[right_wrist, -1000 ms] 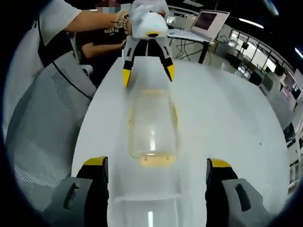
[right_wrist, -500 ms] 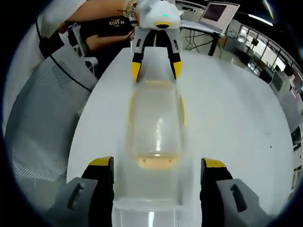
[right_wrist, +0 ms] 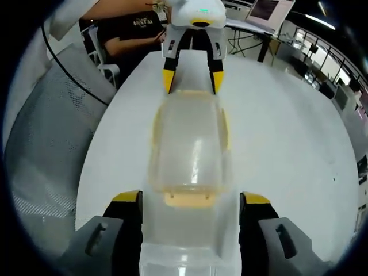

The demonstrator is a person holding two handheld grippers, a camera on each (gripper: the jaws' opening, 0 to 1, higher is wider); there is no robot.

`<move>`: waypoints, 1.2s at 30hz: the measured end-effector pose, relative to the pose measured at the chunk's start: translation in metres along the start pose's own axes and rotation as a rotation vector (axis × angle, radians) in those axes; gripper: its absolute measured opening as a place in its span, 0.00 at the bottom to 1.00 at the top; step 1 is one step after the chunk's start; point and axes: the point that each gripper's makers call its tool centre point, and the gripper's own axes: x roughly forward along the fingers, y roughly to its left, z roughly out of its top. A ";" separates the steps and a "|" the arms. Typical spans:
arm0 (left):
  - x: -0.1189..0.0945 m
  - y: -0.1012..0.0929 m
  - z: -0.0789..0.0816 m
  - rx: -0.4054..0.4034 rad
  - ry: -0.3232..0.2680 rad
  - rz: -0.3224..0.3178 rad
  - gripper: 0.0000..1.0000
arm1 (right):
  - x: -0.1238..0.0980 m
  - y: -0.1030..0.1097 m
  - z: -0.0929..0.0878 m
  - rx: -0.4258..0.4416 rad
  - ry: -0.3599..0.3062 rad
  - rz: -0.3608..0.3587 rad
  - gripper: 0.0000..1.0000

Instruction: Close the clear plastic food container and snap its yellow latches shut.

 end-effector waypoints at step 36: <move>0.001 0.001 0.005 0.052 0.019 -0.030 0.37 | 0.012 0.000 -0.006 -0.006 0.037 0.006 0.43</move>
